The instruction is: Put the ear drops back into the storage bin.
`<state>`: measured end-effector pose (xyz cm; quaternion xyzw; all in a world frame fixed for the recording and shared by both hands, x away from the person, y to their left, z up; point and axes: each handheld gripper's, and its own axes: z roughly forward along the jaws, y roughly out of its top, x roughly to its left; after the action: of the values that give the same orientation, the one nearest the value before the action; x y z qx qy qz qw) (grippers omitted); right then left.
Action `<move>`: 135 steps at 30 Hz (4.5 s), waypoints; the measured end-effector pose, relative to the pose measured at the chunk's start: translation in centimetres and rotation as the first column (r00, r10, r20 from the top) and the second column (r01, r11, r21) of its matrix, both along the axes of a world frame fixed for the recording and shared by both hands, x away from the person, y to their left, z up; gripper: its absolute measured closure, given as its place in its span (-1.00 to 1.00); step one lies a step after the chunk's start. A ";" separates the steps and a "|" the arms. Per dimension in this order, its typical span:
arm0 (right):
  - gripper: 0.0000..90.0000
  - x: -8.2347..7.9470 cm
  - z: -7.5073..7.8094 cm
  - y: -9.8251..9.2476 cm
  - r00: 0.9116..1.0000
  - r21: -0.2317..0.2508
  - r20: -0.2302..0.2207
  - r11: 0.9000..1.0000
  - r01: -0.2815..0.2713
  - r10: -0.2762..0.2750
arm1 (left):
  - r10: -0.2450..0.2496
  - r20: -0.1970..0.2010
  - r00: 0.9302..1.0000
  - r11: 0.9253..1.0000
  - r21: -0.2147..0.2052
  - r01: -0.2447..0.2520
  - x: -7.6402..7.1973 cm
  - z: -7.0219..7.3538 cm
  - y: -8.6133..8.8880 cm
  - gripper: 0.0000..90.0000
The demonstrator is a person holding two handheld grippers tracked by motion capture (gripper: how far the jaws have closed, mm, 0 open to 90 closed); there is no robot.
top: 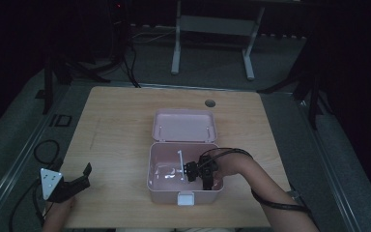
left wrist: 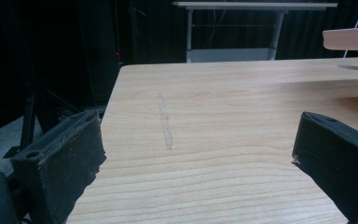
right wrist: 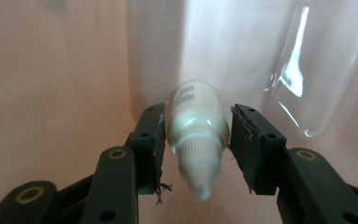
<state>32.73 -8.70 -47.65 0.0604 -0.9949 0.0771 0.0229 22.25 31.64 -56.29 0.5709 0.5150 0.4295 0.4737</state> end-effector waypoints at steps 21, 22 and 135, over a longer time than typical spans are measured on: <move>-0.13 0.3 8.5 -3.6 0.989 0.195 0.114 0.978 0.073 -0.097 | 0.003 0.002 1.000 1.000 0.000 -0.003 0.0 0.0 0.0 -0.96; -0.15 0.4 8.9 -3.9 0.987 0.203 0.118 0.976 0.081 -0.106 | 0.002 0.001 1.000 1.000 0.000 -0.002 0.0 0.0 0.0 -0.96; -0.73 -1.2 -6.7 -26.1 0.132 0.984 0.006 0.029 0.178 -0.991 | 0.005 0.002 1.000 1.000 -0.007 -0.005 0.0 0.0 0.1 -0.96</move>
<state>31.52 -34.81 -54.37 -0.4887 -0.6534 -0.4191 -0.3981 22.24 31.73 -56.29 0.5675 0.5174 0.4295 0.4752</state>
